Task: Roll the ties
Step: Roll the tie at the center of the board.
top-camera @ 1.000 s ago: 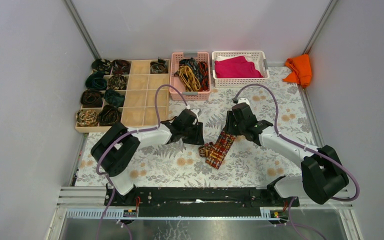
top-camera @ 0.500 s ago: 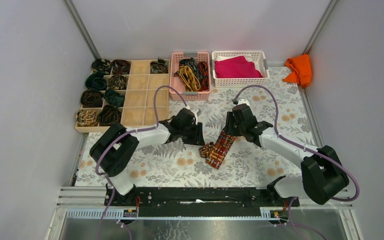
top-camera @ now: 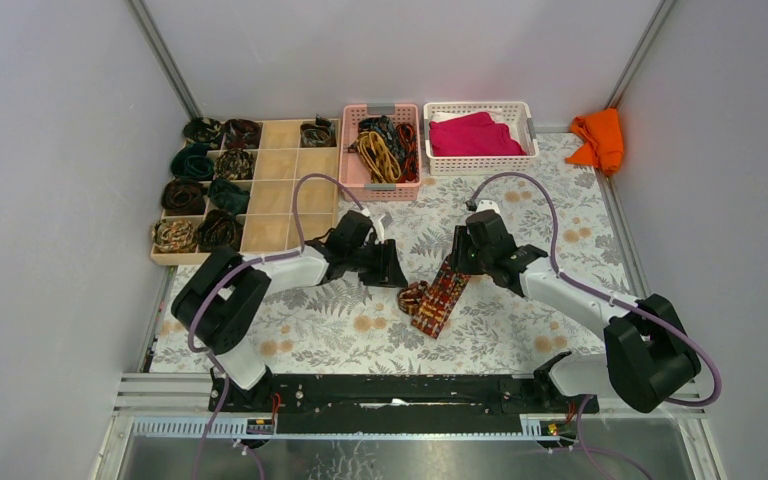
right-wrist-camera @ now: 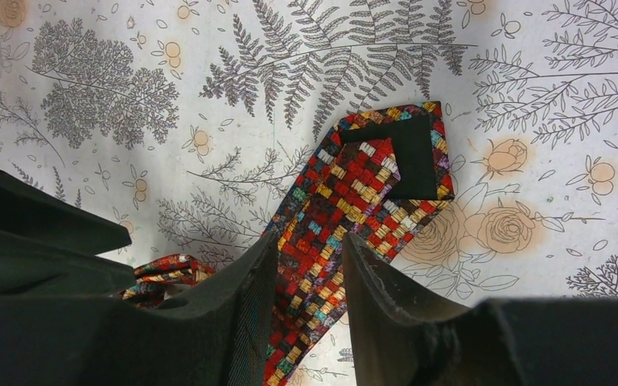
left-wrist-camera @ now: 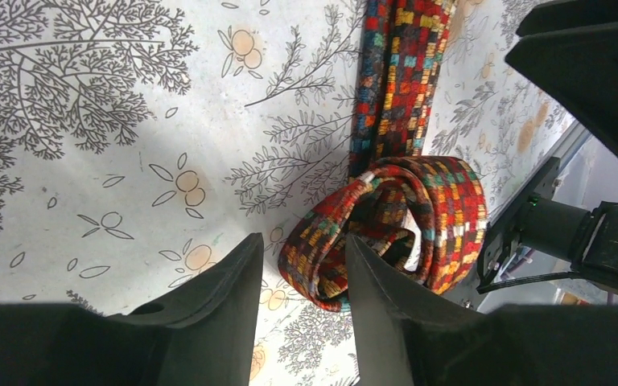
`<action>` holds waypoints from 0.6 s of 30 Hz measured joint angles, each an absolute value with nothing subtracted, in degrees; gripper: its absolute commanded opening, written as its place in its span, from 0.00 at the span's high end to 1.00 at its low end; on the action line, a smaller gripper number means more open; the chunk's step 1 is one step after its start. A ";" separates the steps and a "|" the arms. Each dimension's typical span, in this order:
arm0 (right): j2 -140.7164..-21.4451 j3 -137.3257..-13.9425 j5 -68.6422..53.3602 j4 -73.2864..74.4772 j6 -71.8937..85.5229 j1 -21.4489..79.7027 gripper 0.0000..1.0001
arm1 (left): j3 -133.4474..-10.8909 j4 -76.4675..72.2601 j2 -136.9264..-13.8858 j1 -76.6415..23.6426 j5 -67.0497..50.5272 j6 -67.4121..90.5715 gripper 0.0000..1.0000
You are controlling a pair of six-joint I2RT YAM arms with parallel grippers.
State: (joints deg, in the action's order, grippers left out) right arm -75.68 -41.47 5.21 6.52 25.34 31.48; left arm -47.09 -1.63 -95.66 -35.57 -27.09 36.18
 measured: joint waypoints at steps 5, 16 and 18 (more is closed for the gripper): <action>-75.29 -41.39 4.89 6.52 25.34 31.48 0.58 | -47.09 -1.80 -97.97 -35.57 -26.00 35.99 0.60; -65.98 -37.12 4.93 8.73 26.26 32.84 1.00 | -46.15 -1.83 -95.48 -35.57 -22.98 36.10 0.69; -64.34 -35.73 5.30 10.26 27.31 34.85 1.00 | -46.15 -1.91 -95.57 -35.57 -23.16 36.42 0.70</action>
